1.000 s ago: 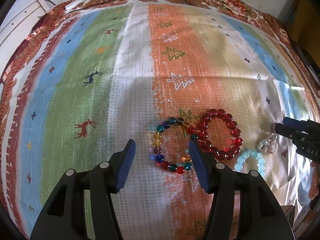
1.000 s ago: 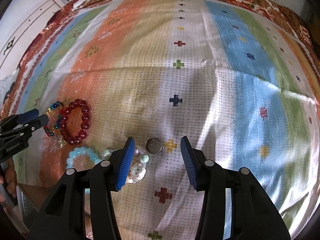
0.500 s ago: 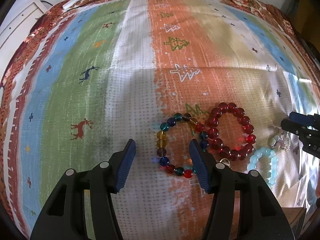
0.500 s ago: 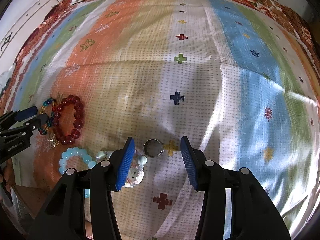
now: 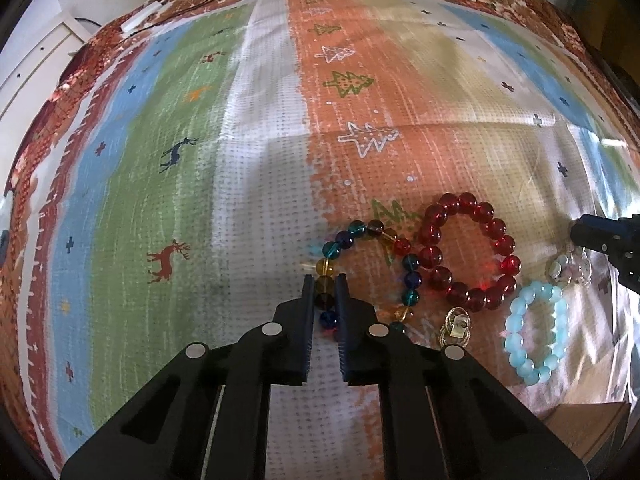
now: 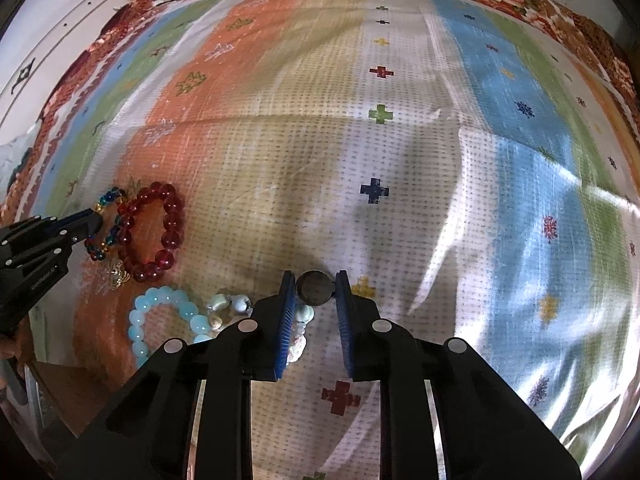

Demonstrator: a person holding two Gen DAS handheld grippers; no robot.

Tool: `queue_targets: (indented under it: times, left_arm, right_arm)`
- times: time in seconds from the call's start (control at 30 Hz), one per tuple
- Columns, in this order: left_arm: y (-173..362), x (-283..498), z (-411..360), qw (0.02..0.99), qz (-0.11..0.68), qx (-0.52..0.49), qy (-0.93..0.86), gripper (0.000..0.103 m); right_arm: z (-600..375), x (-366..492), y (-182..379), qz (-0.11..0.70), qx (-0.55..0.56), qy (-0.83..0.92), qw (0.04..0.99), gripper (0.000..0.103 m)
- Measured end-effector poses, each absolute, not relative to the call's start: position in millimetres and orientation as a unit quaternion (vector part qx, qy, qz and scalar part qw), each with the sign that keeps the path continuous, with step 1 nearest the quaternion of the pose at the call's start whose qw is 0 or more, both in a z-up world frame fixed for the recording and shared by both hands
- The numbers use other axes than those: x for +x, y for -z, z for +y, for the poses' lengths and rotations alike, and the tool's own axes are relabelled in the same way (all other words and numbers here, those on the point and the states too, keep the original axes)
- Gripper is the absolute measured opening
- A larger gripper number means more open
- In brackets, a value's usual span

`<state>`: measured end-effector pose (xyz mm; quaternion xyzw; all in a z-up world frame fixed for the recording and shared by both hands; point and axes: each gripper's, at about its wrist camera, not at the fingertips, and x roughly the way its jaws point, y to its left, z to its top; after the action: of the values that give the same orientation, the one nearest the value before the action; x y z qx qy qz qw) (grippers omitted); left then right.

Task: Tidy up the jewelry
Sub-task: 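Close the left tool on the multicolour bracelet while the right tool grips the white charm bracelet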

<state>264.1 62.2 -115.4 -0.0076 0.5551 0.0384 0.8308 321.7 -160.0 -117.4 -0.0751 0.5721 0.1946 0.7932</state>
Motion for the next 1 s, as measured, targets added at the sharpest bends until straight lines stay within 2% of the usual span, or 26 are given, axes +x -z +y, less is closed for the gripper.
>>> queue_targets:
  times: [1.0]
  left_arm:
    - [61.7, 228.2, 67.7, 0.865, 0.497, -0.064, -0.024, 0.009]
  right_arm:
    - [-157.7, 293.6, 80.1, 0.522, -0.074, -0.203, 0.825, 0.02]
